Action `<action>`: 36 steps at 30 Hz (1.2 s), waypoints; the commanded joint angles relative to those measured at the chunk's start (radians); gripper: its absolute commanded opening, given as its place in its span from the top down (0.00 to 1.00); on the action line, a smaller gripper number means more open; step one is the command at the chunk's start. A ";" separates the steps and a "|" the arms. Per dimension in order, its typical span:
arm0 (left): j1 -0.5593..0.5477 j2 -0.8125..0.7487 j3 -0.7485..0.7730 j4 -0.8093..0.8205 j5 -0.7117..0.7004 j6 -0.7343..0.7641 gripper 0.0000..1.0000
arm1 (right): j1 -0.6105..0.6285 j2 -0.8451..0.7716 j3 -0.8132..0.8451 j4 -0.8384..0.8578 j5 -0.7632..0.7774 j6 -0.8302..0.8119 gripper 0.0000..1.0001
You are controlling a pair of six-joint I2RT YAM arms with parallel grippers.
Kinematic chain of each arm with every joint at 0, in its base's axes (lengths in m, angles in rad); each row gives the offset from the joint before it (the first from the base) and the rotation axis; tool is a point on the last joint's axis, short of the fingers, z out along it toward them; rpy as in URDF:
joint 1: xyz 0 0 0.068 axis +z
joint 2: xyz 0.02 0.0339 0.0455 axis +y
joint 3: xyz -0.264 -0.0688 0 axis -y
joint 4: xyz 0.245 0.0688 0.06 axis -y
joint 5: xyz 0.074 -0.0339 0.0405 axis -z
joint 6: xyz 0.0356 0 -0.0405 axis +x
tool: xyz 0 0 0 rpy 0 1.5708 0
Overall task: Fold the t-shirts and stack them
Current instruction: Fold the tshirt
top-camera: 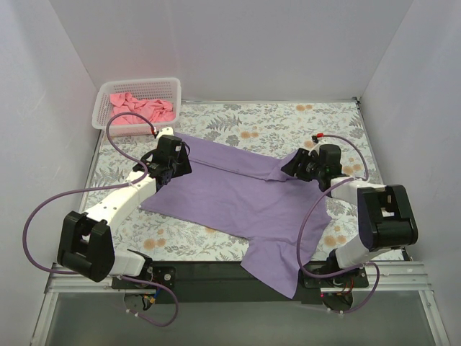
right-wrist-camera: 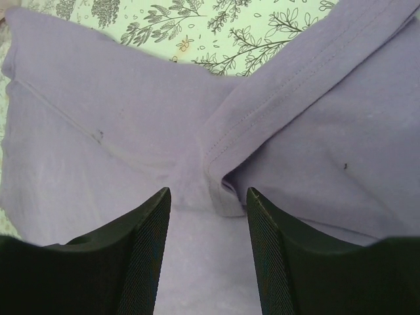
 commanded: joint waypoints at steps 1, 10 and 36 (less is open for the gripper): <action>0.003 0.000 0.007 0.011 0.000 0.011 0.46 | -0.005 0.007 0.020 0.007 0.007 -0.051 0.43; 0.001 0.004 0.009 0.012 0.007 0.014 0.46 | -0.005 0.103 0.071 0.010 -0.098 -0.065 0.44; 0.003 0.005 0.012 0.011 0.040 0.015 0.46 | 0.106 -0.090 -0.084 0.008 -0.052 0.153 0.99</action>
